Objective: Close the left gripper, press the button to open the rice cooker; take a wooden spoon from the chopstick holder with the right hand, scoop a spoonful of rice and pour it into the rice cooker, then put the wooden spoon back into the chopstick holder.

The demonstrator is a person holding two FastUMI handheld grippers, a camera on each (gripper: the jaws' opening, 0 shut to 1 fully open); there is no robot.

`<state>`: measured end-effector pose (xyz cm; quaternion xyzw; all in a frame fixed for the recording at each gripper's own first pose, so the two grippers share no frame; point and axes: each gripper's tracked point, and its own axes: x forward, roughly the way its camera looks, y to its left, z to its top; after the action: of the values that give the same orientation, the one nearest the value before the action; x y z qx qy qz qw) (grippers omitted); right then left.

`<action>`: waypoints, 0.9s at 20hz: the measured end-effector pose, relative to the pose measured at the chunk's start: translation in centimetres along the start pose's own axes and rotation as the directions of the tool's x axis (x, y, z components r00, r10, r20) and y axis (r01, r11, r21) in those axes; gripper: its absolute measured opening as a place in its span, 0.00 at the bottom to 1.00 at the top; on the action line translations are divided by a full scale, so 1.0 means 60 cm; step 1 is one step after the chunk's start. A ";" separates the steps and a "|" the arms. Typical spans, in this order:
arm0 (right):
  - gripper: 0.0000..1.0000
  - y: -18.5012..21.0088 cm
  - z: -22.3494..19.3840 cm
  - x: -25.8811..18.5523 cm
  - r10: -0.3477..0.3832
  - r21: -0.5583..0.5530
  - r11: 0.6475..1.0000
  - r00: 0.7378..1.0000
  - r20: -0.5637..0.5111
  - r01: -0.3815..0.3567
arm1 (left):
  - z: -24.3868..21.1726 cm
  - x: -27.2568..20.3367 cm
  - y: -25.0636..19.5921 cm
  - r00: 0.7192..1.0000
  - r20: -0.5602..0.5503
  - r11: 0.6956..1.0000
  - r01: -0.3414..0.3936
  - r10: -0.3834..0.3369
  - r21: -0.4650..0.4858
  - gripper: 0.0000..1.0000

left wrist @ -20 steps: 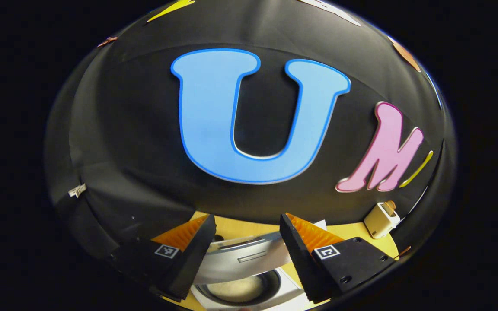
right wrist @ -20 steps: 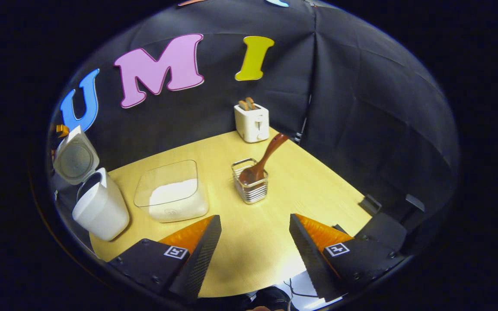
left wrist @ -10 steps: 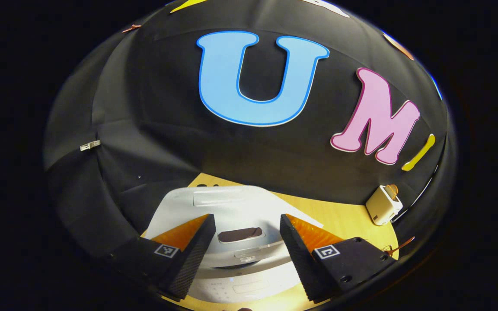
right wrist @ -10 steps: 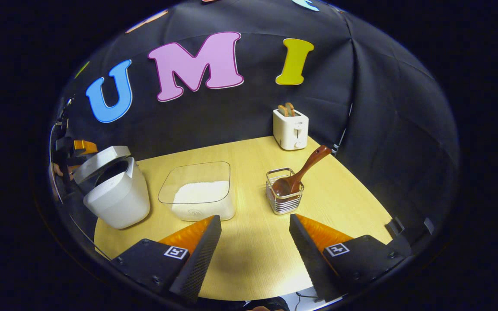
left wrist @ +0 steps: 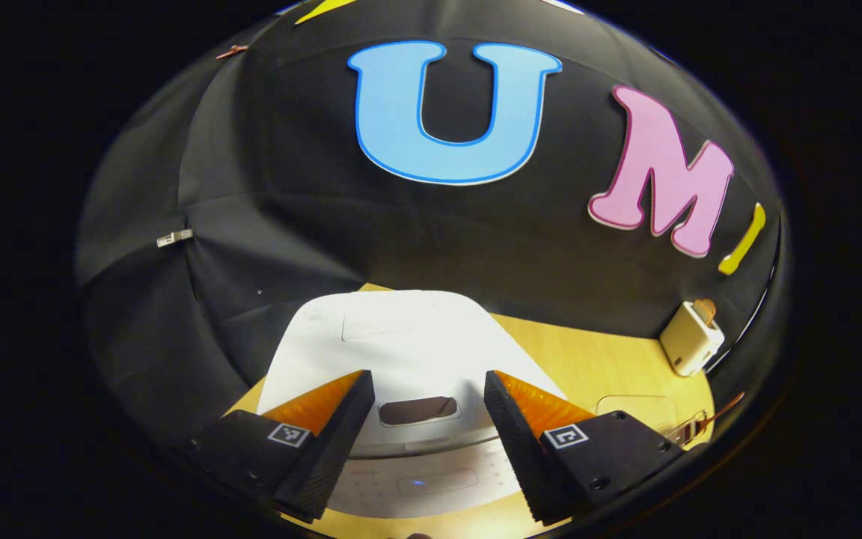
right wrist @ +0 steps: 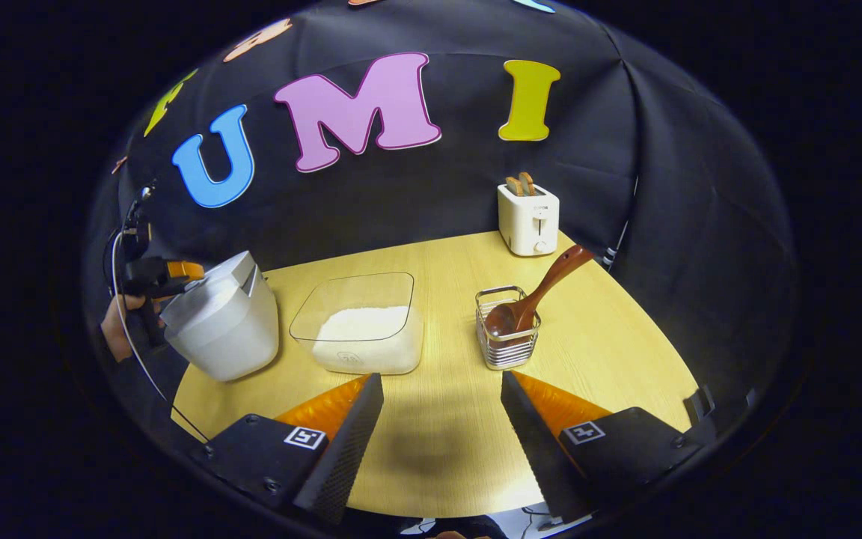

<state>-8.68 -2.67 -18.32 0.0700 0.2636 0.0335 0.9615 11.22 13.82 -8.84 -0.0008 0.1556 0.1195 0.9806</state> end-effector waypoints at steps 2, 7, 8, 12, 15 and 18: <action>0.99 -0.002 0.004 0.004 0.022 -0.012 1.000 1.000 0.009 -0.022 | -0.029 0.012 0.002 0.998 -0.038 0.999 -0.040 0.042 0.034 0.98; 0.99 0.003 0.003 0.025 0.082 -0.030 0.996 0.997 -0.011 -0.082 | -0.029 0.019 0.002 0.998 0.004 0.997 -0.068 0.067 0.032 0.99; 0.99 0.005 0.005 0.030 0.090 -0.037 0.995 0.996 -0.009 -0.090 | -0.029 0.022 0.001 0.998 0.005 0.997 -0.070 0.070 0.031 0.99; 0.99 0.023 0.005 0.060 0.139 -0.037 0.989 0.990 -0.027 -0.140 | -0.024 0.023 0.002 0.995 0.021 0.994 -0.100 0.099 0.042 1.00; 0.99 0.040 0.012 0.069 0.175 -0.064 0.982 0.984 -0.031 -0.176 | -0.015 0.013 0.009 0.994 0.032 0.994 -0.107 0.106 0.029 0.98; 0.99 0.045 0.028 0.066 0.179 -0.098 0.979 0.984 -0.003 -0.178 | 0.015 -0.023 0.029 0.983 0.114 0.989 -0.147 0.145 0.006 0.97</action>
<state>-4.50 0.18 -18.48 0.0463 0.2514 0.1324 0.9577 9.80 15.22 -7.51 0.0247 0.1002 0.1899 0.9764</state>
